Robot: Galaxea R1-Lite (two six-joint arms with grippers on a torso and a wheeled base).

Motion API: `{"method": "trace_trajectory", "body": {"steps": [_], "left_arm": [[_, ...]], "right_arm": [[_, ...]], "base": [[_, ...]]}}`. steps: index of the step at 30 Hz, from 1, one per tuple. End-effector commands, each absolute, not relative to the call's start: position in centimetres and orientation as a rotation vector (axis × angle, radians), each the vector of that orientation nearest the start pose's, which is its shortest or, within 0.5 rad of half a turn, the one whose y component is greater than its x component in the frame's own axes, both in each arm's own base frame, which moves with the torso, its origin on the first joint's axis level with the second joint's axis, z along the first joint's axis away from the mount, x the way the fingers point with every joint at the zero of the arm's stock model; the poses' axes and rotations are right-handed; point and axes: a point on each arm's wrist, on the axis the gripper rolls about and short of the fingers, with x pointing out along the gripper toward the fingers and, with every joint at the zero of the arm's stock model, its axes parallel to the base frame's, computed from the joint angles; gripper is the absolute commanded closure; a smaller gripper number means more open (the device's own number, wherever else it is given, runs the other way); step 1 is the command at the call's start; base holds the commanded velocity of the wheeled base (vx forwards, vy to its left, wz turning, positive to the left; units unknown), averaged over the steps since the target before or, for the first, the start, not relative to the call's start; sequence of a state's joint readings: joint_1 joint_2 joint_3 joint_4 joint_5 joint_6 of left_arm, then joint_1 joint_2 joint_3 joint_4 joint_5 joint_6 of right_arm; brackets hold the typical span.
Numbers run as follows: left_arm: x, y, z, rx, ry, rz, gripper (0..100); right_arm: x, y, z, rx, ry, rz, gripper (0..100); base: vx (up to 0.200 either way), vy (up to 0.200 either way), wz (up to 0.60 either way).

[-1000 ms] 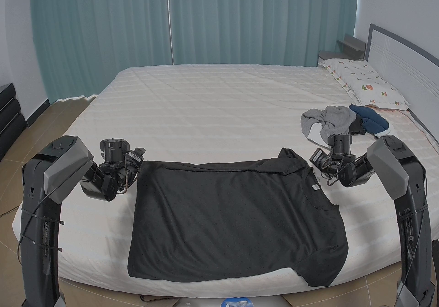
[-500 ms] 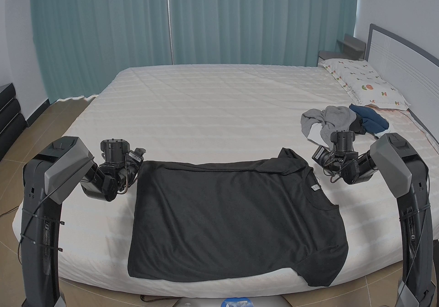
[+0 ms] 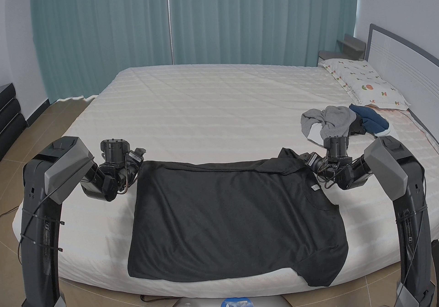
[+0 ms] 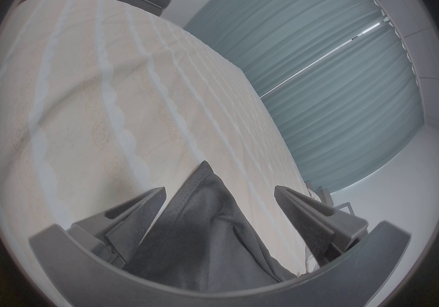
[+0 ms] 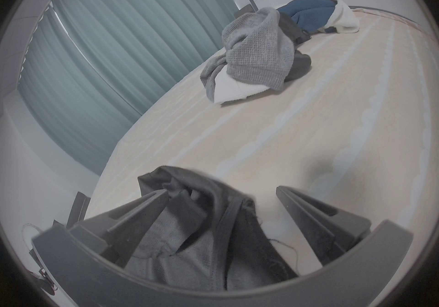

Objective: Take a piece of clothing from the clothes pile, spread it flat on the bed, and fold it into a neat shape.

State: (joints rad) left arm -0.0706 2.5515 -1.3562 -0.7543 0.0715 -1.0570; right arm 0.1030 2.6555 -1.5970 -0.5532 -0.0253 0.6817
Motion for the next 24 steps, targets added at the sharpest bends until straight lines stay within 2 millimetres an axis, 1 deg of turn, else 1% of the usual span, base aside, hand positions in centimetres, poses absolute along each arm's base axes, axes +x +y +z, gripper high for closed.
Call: {"method": "trace_trajectory", "body": {"steps": [1, 2, 7, 13, 14, 17, 18, 24], "left_arm": [[47.5, -3.2, -1.3, -1.001, 0.399, 0.233, 0], [47.5, -3.2, -1.3, -1.001, 0.399, 0.233, 0], [47.5, -3.2, -1.3, -1.001, 0.399, 0.233, 0], [47.5, -3.2, -1.3, -1.000, 0.399, 0.233, 0], [47.5, -3.2, -1.4, -1.000, 0.401, 0.232, 0], [47.6, -3.2, -1.3, -1.000, 0.398, 0.230, 0], [47.6, -3.2, -1.3, -1.000, 0.396, 0.231, 0], [47.6, -3.2, -1.5, -1.000, 0.397, 0.232, 0]], "right_arm": [[50.3, 5.4, -3.3, 0.631, 0.528, -0.100, 0], [50.3, 5.4, -3.3, 0.633, 0.526, -0.100, 100], [50.4, 5.4, -3.1, 0.633, 0.514, -0.107, 100], [50.6, 4.8, -2.7, 0.636, 0.496, -0.120, 100], [50.7, 4.4, -2.3, 0.639, 0.484, -0.127, 100], [50.9, 4.3, -1.7, 0.644, 0.466, -0.128, 100], [51.2, 3.9, -1.3, 0.649, 0.446, -0.136, 100], [51.3, 3.6, -1.6, 0.648, 0.443, -0.150, 100]], "base": [[0.000, 0.000, 0.00], [0.000, 0.000, 0.00], [0.000, 0.000, 0.00], [0.000, 0.000, 0.00], [0.000, 0.000, 0.00], [0.000, 0.000, 0.00], [0.000, 0.000, 0.00], [0.000, 0.000, 0.00]]}}
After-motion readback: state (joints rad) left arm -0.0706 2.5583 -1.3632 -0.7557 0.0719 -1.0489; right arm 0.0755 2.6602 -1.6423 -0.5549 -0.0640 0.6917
